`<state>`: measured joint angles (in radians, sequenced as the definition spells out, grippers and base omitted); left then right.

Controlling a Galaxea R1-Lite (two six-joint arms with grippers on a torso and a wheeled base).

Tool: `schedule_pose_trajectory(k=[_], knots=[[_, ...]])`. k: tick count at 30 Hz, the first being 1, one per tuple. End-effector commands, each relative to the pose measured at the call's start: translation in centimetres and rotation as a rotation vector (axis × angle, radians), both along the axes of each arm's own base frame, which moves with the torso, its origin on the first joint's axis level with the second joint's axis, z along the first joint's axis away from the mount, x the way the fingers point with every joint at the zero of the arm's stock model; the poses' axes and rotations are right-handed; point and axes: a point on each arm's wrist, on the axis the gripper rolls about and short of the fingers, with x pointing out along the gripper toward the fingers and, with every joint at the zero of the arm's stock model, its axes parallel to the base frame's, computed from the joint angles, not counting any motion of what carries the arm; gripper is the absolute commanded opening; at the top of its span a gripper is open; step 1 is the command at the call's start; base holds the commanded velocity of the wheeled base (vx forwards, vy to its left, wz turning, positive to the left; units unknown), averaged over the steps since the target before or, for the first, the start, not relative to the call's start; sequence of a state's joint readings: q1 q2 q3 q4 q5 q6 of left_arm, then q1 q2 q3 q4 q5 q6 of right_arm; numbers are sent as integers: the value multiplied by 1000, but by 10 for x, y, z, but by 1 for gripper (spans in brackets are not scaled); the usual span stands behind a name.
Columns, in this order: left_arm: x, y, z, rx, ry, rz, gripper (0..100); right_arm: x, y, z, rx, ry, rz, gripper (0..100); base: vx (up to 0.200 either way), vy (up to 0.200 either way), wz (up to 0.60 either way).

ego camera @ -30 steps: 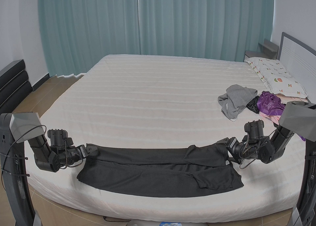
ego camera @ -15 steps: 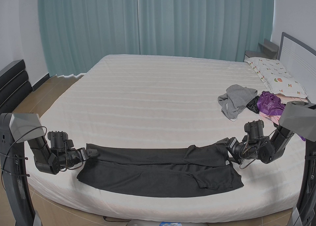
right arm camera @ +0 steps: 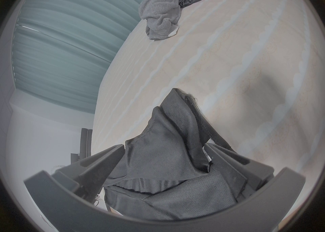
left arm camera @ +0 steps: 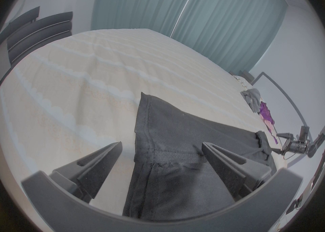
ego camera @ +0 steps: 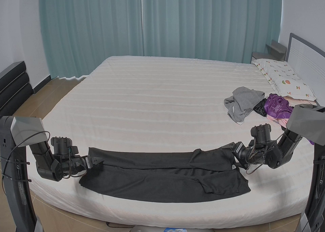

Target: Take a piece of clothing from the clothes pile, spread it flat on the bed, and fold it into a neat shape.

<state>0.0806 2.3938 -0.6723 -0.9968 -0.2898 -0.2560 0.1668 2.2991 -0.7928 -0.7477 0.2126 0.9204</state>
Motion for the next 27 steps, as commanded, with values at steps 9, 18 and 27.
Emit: schedule_pose_trajectory(k=[9,18,27], knots=[[-2,0,1,-2,2,-10,100,0,1,-1,-3,3,1,100,0,0,0],[3,0,6,-29,-17,1,100,-2,2,-2,-5,9,4,100,0,0,0],[10,-2,8,-29,-34,-1,100,-2,2,-2,-7,8,4,100,0,0,0]])
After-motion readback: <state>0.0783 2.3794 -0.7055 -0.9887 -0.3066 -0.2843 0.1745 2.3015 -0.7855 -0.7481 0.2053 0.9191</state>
